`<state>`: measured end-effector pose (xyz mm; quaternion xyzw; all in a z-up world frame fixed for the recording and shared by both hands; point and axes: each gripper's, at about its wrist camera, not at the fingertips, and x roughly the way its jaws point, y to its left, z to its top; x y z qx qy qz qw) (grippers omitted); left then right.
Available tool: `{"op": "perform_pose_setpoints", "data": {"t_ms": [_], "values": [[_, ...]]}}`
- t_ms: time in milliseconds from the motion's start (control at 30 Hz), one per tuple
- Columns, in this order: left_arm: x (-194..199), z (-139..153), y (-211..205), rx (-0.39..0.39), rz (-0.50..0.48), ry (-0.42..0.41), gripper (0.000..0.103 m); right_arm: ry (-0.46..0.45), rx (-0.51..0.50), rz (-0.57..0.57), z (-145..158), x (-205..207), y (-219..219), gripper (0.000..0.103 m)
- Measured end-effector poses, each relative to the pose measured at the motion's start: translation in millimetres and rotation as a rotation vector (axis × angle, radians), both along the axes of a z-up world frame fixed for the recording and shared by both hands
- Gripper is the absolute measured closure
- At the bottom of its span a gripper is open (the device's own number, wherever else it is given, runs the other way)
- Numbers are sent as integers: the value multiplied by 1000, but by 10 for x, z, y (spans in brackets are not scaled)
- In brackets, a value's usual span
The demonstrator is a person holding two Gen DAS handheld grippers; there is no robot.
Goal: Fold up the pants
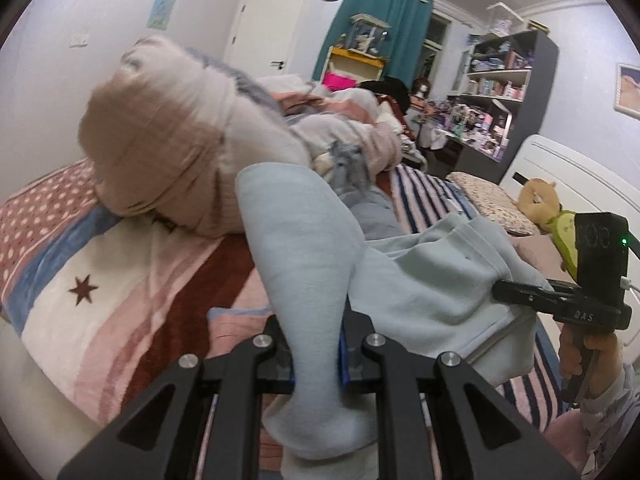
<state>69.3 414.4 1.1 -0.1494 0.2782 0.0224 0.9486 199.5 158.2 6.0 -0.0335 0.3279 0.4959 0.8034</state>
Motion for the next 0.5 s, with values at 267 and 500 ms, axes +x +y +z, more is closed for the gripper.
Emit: {"op": "perform_pose_setpoints", "data": {"t_ms": [267, 500], "values": [[116, -483, 219, -46, 31, 78, 91, 7, -90, -14, -331, 143, 220, 93], [152, -624, 249, -53, 32, 91, 85, 45, -130, -41, -559, 259, 202, 89]]}}
